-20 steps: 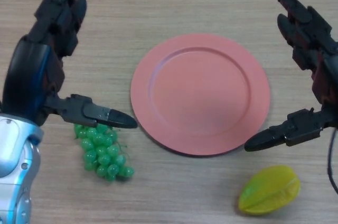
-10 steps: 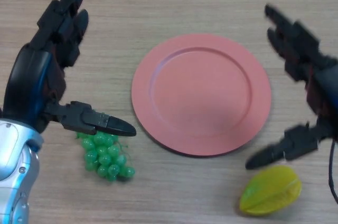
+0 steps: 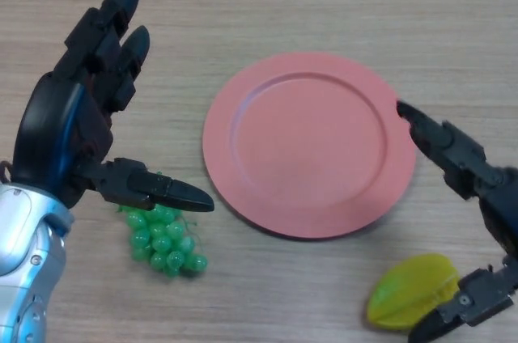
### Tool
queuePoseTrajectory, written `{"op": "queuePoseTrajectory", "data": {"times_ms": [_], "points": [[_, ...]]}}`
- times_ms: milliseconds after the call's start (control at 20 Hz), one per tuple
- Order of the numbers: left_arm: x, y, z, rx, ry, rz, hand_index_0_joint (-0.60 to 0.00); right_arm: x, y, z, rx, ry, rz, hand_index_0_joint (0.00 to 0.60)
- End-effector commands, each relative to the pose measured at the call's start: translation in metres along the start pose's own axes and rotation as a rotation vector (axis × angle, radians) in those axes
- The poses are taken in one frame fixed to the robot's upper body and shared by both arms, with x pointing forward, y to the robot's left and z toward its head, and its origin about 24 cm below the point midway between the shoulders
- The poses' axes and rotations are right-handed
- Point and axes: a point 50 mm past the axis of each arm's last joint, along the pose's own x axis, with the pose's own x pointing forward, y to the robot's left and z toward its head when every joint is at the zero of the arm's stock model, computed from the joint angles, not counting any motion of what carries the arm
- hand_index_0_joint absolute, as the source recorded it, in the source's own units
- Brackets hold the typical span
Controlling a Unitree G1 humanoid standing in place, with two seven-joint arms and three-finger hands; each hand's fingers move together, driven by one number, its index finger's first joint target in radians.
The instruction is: Pick up the yellow starfruit and place it on the plate
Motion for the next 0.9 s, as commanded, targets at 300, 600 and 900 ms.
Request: {"op": "queuePoseTrajectory", "data": {"times_ms": [300, 600, 900], "points": [[-0.002, 0.003, 0.031, 0.048, -0.178, 0.013, 0.0, 0.001, -0.004, -0.003, -0.248, -0.137, 0.001, 0.0], [-0.003, 0.005, 0.035, 0.049, -0.174, 0.033, 0.0, -0.007, 0.002, -0.026, -0.247, -0.079, 0.031, 0.0], [-0.001, 0.003, 0.031, 0.062, -0.154, 0.03, 0.0, -0.009, 0.0, -0.043, -0.179, -0.013, 0.038, 0.401]]}}
